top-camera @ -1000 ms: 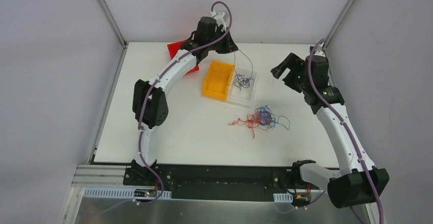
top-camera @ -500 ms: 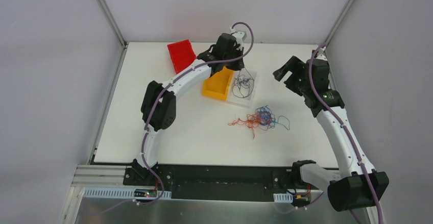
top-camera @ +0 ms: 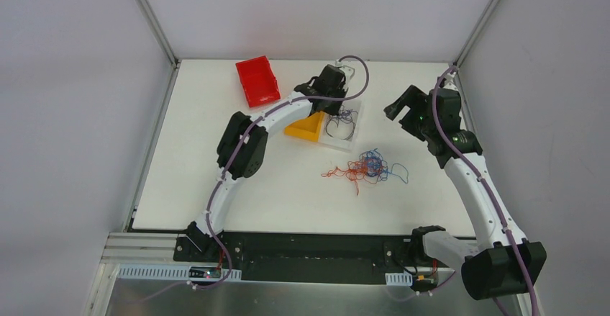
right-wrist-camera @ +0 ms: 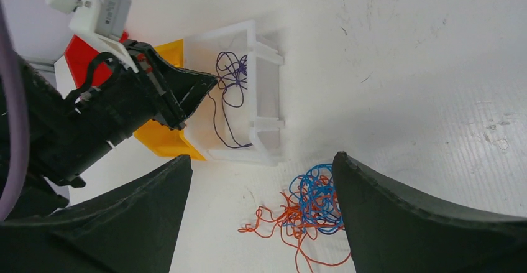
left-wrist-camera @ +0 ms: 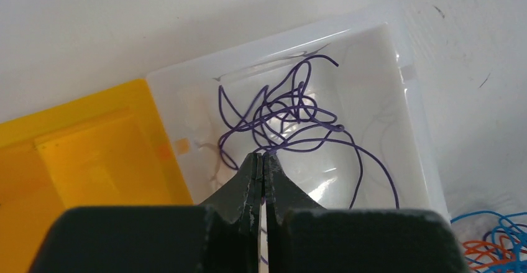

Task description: Untangle the cables

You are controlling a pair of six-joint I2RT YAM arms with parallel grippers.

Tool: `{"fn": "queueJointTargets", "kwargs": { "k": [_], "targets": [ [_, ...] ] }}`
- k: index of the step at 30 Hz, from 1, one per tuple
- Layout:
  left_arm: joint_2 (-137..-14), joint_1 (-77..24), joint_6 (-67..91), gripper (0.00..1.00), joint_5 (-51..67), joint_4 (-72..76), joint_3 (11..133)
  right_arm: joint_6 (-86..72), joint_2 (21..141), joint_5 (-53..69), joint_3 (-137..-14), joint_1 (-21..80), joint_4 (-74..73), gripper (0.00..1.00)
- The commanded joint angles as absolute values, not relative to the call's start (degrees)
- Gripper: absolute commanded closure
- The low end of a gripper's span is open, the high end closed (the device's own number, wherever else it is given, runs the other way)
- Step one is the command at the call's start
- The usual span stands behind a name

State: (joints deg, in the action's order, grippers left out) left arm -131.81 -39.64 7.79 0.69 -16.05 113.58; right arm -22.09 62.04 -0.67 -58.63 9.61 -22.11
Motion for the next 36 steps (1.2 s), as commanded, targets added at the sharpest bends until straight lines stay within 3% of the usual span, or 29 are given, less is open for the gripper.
{"fn": "queueJointTargets", "kwargs": {
  "k": [1,4,8,16,20,24,36],
  "targets": [
    [-133.97,-39.53,6.69,1.00,2.36,-17.40,117.50,-22.76,60.14,-0.56,-58.07,9.16,-21.12,0.13],
    [-134.42,-39.51,6.25,0.98,3.72,-17.78,118.37,-22.76,59.25,-0.59,-56.84,9.10,-21.54,0.13],
    [-132.77,-39.51,5.68,0.81,3.61,-18.33,118.33,-22.13,57.72,-0.60,-55.68,8.89,-22.67,0.13],
    [-124.54,-39.54,7.31,0.64,6.99,-19.05,117.57,-21.75,56.79,-0.58,-53.83,8.58,-25.82,0.13],
    [-119.71,-39.61,8.54,0.41,8.59,-19.07,114.83,-22.28,57.85,3.07,-52.76,8.27,-28.90,0.14],
    [-115.17,-39.63,9.83,0.28,10.21,-19.07,111.25,-23.30,57.61,6.11,-50.03,8.26,-29.95,0.20],
    [-103.43,-44.96,10.86,0.34,16.72,-18.71,94.23,-29.77,54.81,6.39,-40.03,8.09,-32.47,0.36]
  ]
}}
